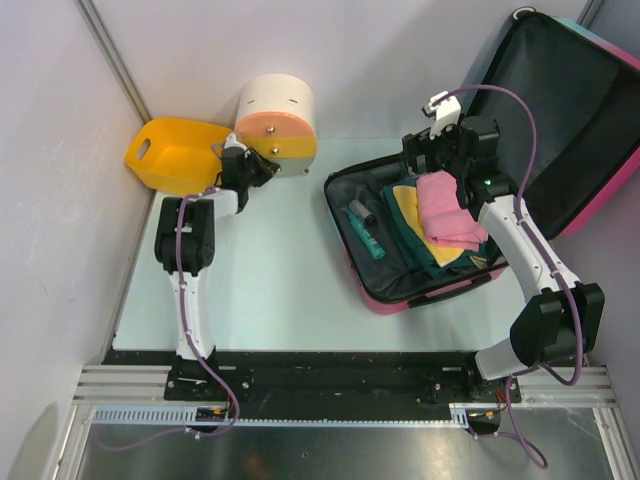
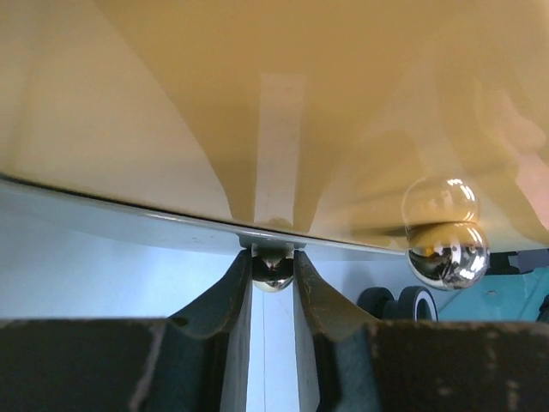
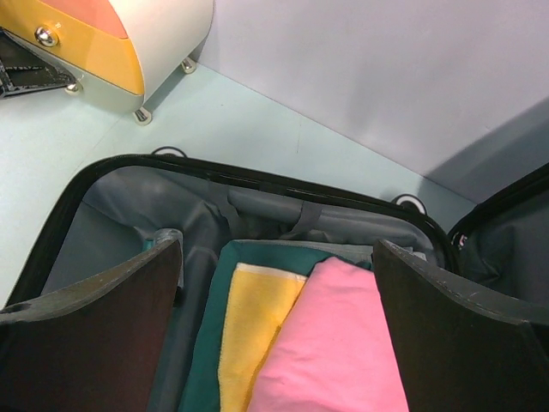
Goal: Open, take out, and arrange the luggage
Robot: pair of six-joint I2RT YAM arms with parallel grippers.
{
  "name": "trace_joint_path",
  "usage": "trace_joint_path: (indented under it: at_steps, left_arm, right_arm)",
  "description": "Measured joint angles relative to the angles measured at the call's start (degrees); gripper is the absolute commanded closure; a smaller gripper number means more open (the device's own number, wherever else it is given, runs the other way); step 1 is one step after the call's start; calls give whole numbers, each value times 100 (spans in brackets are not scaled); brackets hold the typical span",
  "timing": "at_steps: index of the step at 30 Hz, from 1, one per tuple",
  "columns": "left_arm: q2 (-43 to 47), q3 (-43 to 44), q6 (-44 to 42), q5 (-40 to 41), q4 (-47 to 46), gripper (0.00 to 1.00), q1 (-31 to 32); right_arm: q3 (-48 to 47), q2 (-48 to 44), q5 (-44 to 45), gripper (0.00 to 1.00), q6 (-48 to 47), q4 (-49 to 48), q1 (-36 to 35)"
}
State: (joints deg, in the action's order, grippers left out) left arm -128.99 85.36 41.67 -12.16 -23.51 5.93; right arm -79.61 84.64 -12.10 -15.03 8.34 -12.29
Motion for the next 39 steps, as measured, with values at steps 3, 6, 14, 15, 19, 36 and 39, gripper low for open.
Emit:
trace_joint_path:
  at_steps: [3,6,14,15,19,36,39]
  left_arm:
    - [131,-186,50,-4,-4,99,0]
    - [315,-420,61,-20,20,100,2]
    - [850,-1185,105,-96,-13,100,11]
    - [914,-1272,118,-107,-26,100,13]
    - [1257,-1770,151,-136,-90,99,26]
    - [2114,-2811,131,-387,400,28,83]
    - [2798,-3042,-63,-553,579,27,4]
  right_arm:
    - [0,0,-26,2,0,0,0]
    - [0,2,-39,2,0,2,0]
    - [0,22,-92,2,0,24,0]
    - [0,22,-105,2,0,37,0]
    - [0,33,-181,2,-2,81,0]
    - [4,710,-452,4,-544,142,-293]
    - [-2,1040,-369,7,-837,175,-629]
